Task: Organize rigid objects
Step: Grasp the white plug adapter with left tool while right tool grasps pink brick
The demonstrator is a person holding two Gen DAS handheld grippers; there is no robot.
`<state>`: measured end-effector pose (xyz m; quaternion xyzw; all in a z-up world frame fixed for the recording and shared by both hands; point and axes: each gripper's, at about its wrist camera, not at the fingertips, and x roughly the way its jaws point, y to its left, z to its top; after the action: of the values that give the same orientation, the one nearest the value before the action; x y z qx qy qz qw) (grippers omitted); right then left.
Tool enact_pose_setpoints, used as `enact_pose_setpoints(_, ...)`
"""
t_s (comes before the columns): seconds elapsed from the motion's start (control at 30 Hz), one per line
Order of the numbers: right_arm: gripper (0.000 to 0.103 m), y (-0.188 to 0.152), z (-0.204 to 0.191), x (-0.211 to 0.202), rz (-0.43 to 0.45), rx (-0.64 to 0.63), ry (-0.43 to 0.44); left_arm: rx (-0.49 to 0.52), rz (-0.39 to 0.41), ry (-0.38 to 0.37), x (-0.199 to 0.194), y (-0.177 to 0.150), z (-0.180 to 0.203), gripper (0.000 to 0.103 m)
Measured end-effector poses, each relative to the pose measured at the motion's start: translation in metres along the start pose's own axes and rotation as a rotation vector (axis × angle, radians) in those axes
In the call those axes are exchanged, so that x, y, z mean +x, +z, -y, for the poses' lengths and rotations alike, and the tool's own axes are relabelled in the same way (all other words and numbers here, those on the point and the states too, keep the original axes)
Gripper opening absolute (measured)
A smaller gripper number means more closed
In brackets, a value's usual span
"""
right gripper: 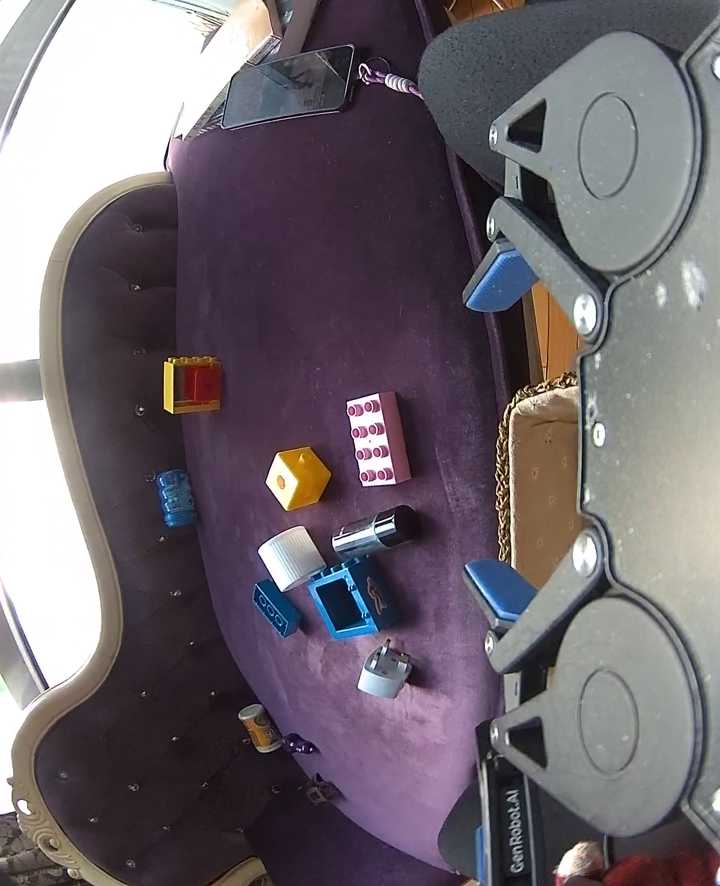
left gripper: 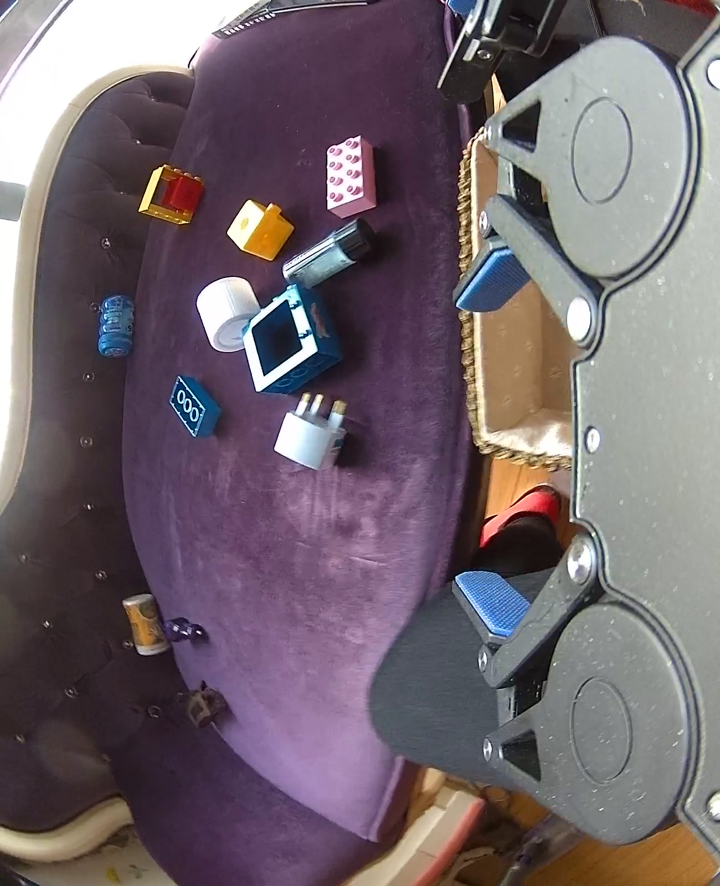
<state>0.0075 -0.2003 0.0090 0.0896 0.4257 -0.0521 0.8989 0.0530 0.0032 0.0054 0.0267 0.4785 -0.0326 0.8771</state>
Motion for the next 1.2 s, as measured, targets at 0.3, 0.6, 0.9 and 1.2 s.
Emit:
enact_pose_setpoints(0.3,0.083,0.027,-0.012,0.053,-0.041,-0.120,-0.034,0.008,-0.056,0.006,0.053,0.039,-0.011,0.089)
enact_pose_setpoints(0.6,0.076,0.046,-0.006,0.109,-0.122,-0.093,-0.031,0.012,-0.099,-0.017,0.096,0.054,-0.017,0.085)
enact_pose_setpoints(0.9,0.076,0.052,-0.009,0.140,-0.168,-0.070,-0.030,0.041,-0.082,-0.039,0.121,0.073,-0.017,0.077)
enact_pose_setpoints(1.2,0.063,0.052,-0.020,0.152,-0.144,-0.130,-0.062,0.037,-0.085,-0.096,0.134,0.076,-0.011,0.052)
